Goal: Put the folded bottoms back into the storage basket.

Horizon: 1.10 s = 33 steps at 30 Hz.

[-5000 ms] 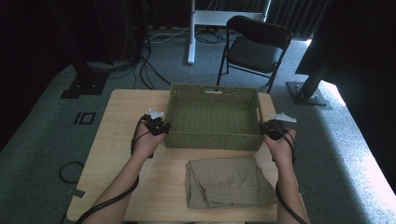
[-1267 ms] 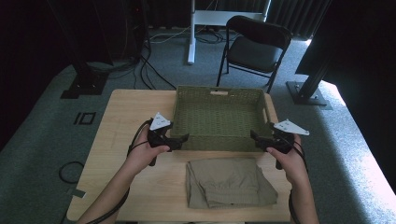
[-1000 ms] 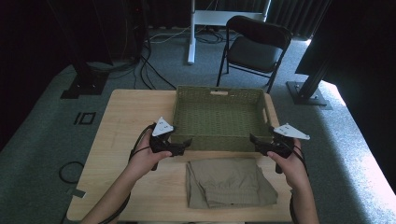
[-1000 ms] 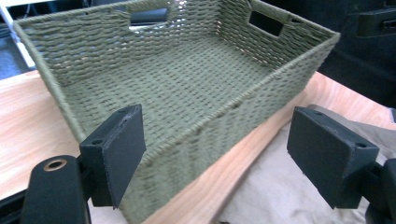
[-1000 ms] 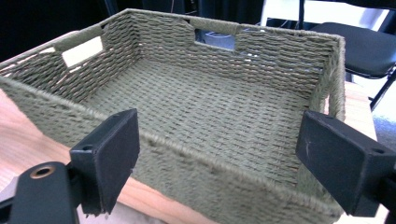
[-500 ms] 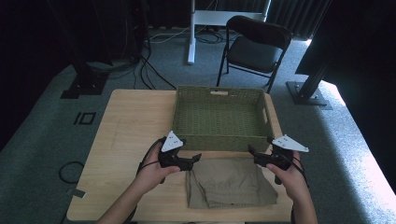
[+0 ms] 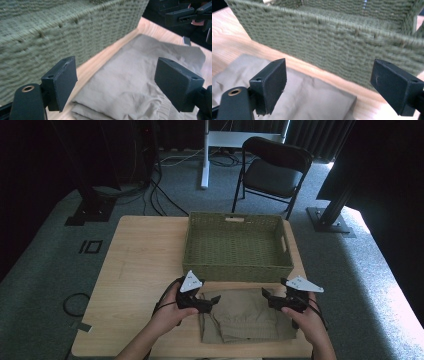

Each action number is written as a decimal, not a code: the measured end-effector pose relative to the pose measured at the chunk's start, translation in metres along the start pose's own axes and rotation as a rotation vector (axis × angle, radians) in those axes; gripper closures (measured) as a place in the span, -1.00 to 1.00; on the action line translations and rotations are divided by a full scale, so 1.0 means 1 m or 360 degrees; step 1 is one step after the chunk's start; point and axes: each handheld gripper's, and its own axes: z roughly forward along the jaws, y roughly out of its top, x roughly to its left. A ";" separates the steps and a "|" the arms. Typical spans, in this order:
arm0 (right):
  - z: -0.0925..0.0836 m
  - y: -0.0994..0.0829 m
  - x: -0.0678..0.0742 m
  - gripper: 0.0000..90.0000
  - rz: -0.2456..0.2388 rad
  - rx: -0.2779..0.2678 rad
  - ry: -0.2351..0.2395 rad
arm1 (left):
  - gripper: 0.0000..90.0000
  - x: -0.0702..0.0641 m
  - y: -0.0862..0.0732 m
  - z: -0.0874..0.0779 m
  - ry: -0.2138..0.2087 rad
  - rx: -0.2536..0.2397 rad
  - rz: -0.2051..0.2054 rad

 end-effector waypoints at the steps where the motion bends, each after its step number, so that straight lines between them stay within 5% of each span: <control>1: 0.001 -0.002 0.000 -0.70 0.0003 0.0009 -0.0006 | -0.57 -0.001 -0.006 0.004 0.0002 0.0018 -0.0019; 19: 0.016 -0.047 0.007 -0.70 -0.0016 0.0192 -0.0082 | -0.57 -0.010 -0.039 0.027 -0.0003 0.0111 -0.0093; 26: 0.016 -0.063 0.007 -0.70 0.0025 0.0242 -0.0093 | -0.57 -0.011 -0.055 0.029 0.0117 0.0197 -0.0119; 33: 0.017 -0.068 0.008 -0.70 0.0062 0.0244 -0.0106 | -0.57 -0.011 -0.064 0.033 0.0139 0.0268 -0.0180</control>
